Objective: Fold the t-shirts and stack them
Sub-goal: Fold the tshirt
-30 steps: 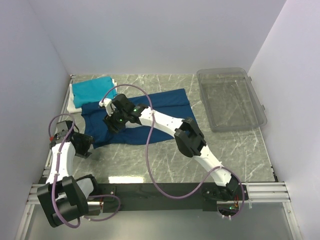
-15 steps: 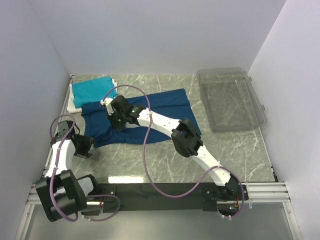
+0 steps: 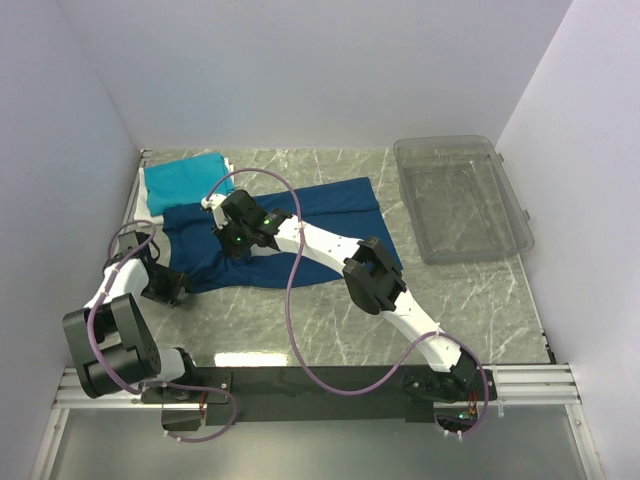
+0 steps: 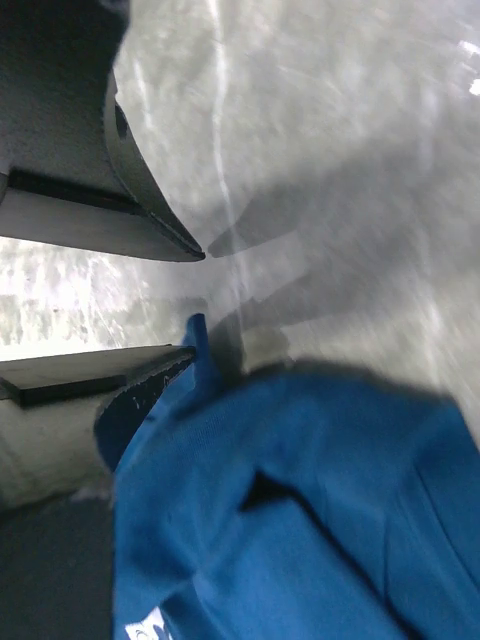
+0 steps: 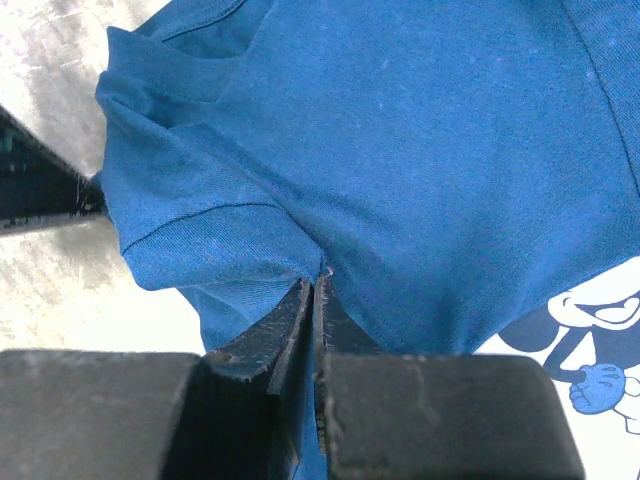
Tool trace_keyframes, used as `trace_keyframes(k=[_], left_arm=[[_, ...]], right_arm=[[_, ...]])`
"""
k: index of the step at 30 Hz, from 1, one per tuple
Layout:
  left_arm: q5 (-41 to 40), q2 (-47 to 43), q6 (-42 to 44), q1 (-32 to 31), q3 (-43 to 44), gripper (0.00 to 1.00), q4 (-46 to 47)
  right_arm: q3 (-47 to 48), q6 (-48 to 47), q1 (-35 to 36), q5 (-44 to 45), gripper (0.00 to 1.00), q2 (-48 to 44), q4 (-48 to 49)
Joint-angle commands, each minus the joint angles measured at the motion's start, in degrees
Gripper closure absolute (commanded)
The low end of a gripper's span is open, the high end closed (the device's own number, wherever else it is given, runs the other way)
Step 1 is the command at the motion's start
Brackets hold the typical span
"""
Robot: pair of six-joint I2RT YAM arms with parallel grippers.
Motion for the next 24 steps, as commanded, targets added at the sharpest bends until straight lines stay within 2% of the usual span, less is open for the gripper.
trace_keyframes(k=[1,9,13,19,24], left_arm=[[1.37,1.17,4.31,0.23,1.97,0.56,3.46],[2.44,3.29,7.39,0.15,2.06,0.58,5.22],[2.34,3.82,8.36,0.24,2.50,0.64,5.93],[2.52,4.69,8.97,0.23,2.41,0.81,7.24],[3.48,4.52,9.68,0.24,1.80,0.99,8.39]], right_arm=[[1.97,0.49,-0.49,0.71,0.92,0.67,1.30],[1.62,0.49,-0.49,0.44,0.92,0.76,1.22],[1.45,0.49,-0.49,0.44,0.92,0.76,1.30],[0.92,0.40,-0.49,0.27,0.93,0.67,1.22],[0.39,0.14,-0.49,0.35,0.94,0.40,1.13]])
